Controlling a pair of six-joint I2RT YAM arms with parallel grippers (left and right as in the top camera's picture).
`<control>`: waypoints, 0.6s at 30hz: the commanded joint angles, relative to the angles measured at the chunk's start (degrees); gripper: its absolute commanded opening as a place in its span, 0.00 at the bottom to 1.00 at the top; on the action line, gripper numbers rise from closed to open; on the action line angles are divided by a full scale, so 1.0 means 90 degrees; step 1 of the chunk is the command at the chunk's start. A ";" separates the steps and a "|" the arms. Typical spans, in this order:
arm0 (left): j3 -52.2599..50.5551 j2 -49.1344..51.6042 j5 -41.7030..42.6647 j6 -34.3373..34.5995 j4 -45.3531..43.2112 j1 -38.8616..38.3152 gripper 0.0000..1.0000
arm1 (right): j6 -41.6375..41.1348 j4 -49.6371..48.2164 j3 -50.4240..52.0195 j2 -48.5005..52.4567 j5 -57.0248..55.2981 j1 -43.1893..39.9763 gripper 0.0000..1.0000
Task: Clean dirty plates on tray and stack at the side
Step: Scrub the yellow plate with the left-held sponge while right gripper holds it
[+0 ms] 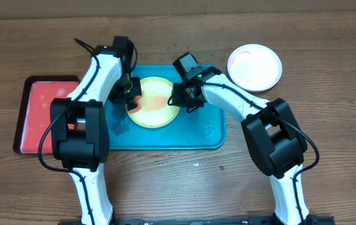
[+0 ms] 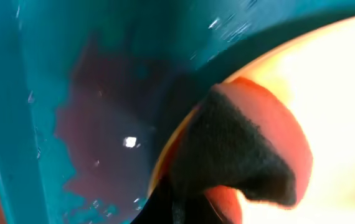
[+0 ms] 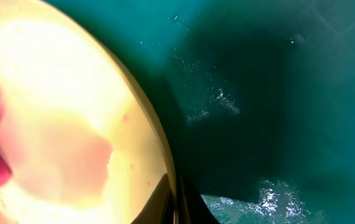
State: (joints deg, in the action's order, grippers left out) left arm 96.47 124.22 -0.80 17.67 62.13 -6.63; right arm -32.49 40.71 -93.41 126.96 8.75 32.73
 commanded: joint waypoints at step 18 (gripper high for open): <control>-0.0114 0.0126 0.1231 0.0185 -0.0831 -0.0624 0.04 | -0.0034 0.0141 0.0087 0.0160 -0.0304 -0.0039 0.04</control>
State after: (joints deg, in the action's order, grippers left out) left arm 95.94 124.42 12.38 18.35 53.80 -14.94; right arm -32.80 40.88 -93.41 126.96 8.71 32.71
